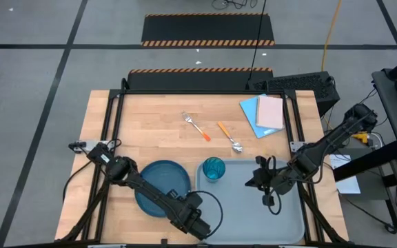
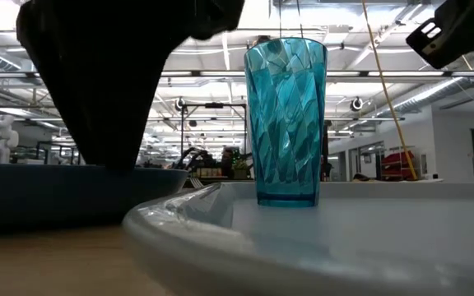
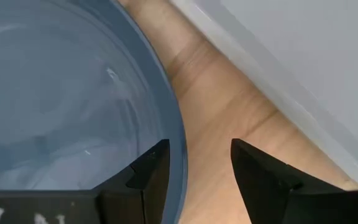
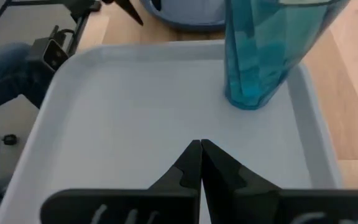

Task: Pick and place plate/cup/fork/spoon on tray
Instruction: Put the blue plate on the center of the gray tray

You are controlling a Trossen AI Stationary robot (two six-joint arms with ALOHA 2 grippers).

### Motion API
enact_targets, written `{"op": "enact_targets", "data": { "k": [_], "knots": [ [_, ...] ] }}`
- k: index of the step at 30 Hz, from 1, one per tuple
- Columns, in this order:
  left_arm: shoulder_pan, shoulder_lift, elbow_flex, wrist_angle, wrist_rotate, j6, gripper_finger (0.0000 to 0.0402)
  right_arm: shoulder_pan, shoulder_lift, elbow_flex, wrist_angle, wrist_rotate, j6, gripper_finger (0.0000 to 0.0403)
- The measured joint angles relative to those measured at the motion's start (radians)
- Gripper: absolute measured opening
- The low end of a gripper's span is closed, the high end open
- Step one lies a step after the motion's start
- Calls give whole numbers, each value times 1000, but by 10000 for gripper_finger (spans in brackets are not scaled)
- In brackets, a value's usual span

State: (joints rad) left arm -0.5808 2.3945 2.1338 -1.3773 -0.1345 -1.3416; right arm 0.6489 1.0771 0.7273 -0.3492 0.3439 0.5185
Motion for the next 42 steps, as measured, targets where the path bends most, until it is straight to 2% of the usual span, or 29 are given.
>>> {"op": "enact_targets", "data": {
  "k": [7, 12, 18, 20, 24, 31, 39, 42],
  "knots": [
    [8, 12, -1, -23, 8, 30, 175, -36, 0, 0, 55, 0, -62, 0],
    [10, 9, -45, -10, 12, 36, 175, -47, 0, 0, 56, -4, -61, 0],
    [16, 6, -123, 47, 115, 99, 174, -39, 0, 0, 66, -9, -48, 0],
    [18, 6, -126, 49, 119, 132, 170, -38, 0, 0, 64, -11, -43, 0],
    [23, 5, -126, 48, 120, 198, 130, -38, 0, 0, 61, -11, -49, 0],
    [24, 0, -106, -53, 162, 260, 16, -39, 0, 0, 61, -7, -67, 0],
    [-22, 0, -16, -186, 168, 264, 12, -39, 0, 0, 77, -7, -38, 0],
    [-47, -6, 32, -189, 151, 267, 8, -39, 0, 0, 107, -7, -35, 0]
  ]
}}
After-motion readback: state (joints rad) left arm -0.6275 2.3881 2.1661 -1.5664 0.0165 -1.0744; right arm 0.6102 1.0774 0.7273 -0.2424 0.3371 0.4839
